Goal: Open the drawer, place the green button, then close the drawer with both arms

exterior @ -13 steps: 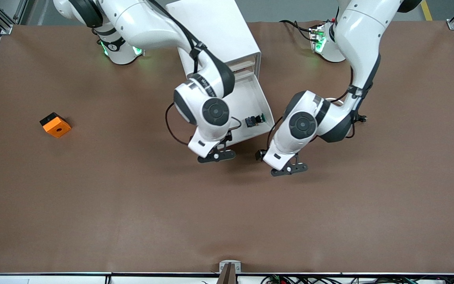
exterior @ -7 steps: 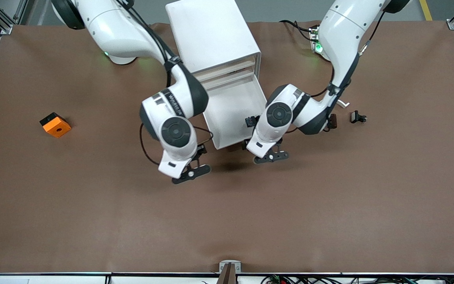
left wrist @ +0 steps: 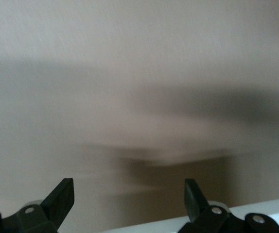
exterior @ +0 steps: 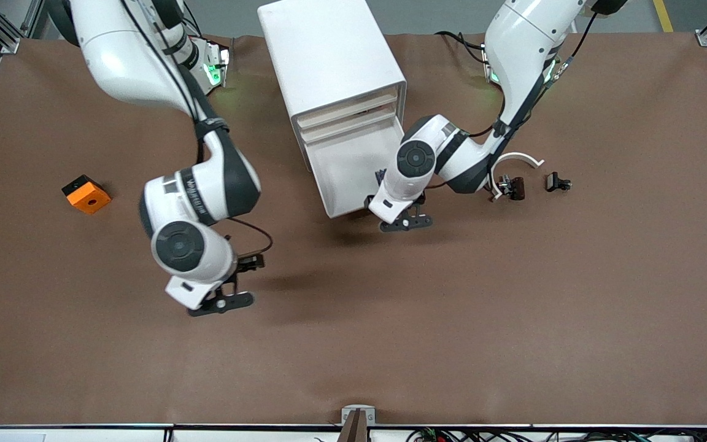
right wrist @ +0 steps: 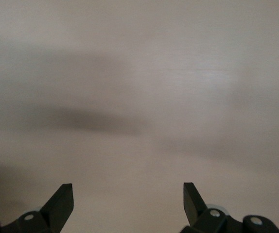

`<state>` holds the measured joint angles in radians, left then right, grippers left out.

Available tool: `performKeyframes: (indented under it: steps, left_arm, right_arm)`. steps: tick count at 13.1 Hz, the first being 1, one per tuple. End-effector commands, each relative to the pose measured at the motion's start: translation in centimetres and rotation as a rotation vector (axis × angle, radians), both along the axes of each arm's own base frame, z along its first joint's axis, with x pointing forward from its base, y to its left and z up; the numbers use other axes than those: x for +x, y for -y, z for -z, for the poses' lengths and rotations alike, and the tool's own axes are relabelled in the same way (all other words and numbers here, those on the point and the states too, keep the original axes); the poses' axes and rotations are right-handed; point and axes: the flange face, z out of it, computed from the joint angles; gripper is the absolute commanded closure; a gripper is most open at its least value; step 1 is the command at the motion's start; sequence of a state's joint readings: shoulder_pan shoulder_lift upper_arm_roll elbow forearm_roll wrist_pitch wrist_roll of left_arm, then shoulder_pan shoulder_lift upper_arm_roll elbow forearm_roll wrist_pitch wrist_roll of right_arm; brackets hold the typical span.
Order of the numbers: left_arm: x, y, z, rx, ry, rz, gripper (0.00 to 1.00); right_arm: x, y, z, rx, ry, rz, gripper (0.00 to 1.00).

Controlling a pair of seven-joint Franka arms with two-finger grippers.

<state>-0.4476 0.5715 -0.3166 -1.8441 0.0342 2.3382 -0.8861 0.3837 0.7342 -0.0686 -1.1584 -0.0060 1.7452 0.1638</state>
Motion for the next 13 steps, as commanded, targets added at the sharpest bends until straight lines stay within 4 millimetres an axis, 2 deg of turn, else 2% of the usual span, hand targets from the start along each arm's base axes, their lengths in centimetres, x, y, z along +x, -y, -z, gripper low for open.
performKeyframes:
  steps: [1,2,4,5,10,13]
  left_arm:
    - [-2.8,0.9,-0.8,-0.014,-0.072,-0.009,0.00]
    - [-3.5,1.3,-0.8,-0.012,-0.112,-0.015,0.00]
    - [-5.6,2.7,-1.4,-0.007,-0.174,0.010,0.00]
    - [-6.3,3.0,-1.6,-0.009,-0.198,0.011,0.00]
    - [-8.8,4.9,-1.1,-0.038,-0.278,-0.004,0.00]
    - [-10.3,5.9,-0.5,-0.016,-0.299,-0.033,0.00]
  right_arm:
    - [0.5,5.0,-2.1,-0.017,-0.026,0.056,0.00]
    - [0.6,7.0,-2.7,-0.045,-0.038,0.077,0.00]
    - [0.1,9.2,-4.9,-0.074,-0.054,0.104,0.00]
    - [-0.3,10.2,-5.6,-0.085,-0.080,0.119,0.00]
    - [-3.1,14.6,-12.3,-0.120,-0.153,0.173,0.00]
    - [-4.9,17.2,-15.8,-0.092,-0.203,0.110,0.00]
